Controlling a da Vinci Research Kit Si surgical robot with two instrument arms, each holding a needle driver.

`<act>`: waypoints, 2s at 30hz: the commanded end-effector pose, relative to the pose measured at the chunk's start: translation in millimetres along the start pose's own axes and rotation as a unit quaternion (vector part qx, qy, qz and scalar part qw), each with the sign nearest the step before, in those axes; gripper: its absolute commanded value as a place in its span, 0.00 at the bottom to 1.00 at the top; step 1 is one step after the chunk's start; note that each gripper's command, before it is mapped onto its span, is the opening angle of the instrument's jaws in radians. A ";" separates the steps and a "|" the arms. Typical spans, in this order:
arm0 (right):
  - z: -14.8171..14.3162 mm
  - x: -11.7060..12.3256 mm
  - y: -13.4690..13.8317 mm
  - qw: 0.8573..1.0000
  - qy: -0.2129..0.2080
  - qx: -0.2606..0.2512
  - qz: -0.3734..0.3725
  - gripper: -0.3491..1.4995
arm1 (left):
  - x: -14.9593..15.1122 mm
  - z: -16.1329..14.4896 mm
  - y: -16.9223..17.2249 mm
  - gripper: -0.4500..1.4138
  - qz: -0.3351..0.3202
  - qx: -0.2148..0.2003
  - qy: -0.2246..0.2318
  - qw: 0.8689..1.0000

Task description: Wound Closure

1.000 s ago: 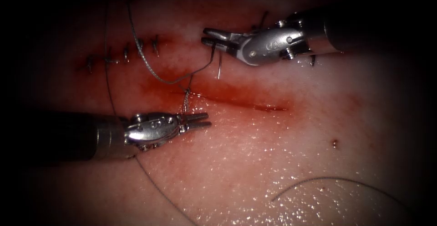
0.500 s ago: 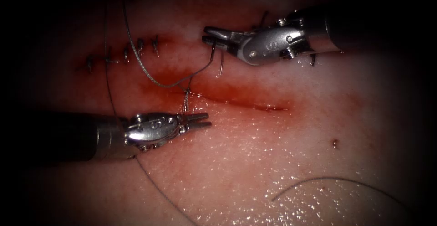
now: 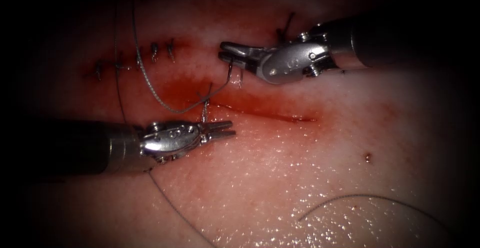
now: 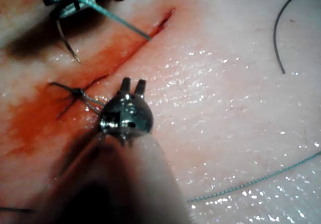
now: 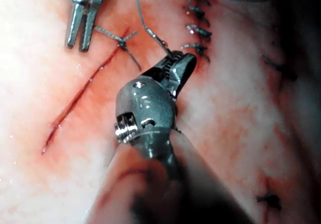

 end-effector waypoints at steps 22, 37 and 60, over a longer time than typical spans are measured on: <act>-1.5 0.2 -6.1 1.000 -0.002 0.016 -0.011 0.00 | -2.3 0.9 -0.4 0.33 0.006 0.017 -0.034 0.999; -1.1 0.0 -4.3 0.998 -0.013 0.002 0.058 0.00 | -6.9 3.9 2.0 0.34 0.025 0.003 -0.160 0.987; 1.3 -3.9 -2.6 0.945 -0.094 0.029 0.311 0.00 | -10.9 1.8 0.3 0.30 0.018 0.016 -0.249 0.968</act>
